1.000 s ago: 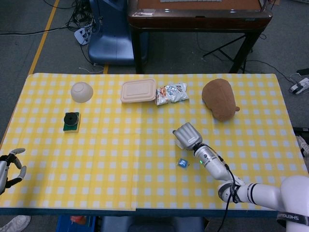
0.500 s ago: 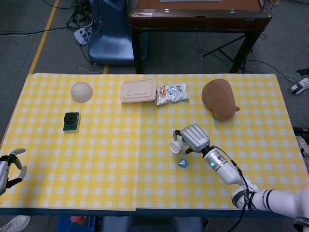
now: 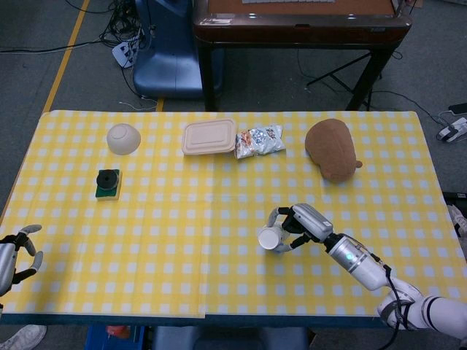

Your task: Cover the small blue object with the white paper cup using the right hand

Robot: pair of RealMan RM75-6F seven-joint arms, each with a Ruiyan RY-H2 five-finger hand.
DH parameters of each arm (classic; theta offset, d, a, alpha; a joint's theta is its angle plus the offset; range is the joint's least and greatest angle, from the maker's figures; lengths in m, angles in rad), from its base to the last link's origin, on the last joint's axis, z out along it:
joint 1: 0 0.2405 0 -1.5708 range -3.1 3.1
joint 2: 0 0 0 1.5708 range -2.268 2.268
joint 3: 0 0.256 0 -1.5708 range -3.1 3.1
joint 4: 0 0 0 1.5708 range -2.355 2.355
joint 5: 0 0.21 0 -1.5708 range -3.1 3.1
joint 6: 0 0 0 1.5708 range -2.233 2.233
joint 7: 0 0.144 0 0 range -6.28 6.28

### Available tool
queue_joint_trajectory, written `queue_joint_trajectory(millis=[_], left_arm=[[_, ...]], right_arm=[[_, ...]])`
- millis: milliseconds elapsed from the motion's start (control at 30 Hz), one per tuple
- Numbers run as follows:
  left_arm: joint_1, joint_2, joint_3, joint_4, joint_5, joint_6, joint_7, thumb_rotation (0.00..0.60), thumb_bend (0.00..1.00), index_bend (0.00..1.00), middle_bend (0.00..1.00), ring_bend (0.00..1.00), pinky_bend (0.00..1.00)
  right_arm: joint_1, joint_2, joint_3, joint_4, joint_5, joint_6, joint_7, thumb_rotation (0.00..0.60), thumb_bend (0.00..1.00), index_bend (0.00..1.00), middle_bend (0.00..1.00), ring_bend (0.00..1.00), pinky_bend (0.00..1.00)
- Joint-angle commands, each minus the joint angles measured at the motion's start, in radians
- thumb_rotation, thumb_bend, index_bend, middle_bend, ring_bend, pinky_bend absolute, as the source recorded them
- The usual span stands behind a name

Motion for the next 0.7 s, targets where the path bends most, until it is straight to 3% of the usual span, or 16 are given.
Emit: queue_joint_trajectory(millis=[33, 333, 700], left_arm=[[0.001, 0.001, -0.001, -0.001, 0.000, 0.002, -0.002, 0.600, 0.42, 0.32, 0.57, 0.41, 0.50], [0.002, 0.004, 0.000, 0.000, 0.002, 0.004, -0.010, 0.600, 0.42, 0.32, 0.57, 0.42, 0.50], [0.003, 0.004, 0.000, -0.001, 0.000, 0.003, -0.007, 0.600, 0.42, 0.32, 0.57, 0.41, 0.50]], right_arm=[[-0.008, -0.034, -0.069, 0.118, -0.093, 0.046, 0.181, 0.600, 0.05, 0.51, 1.00, 1.00, 1.00], [0.001, -0.105, -0.125, 0.281, -0.134, 0.070, 0.387, 0.600, 0.04, 0.51, 1.00, 1.00, 1.00], [0.012, -0.166, -0.162, 0.415, -0.147, 0.077, 0.496, 0.600, 0.02, 0.51, 1.00, 1.00, 1.00]])
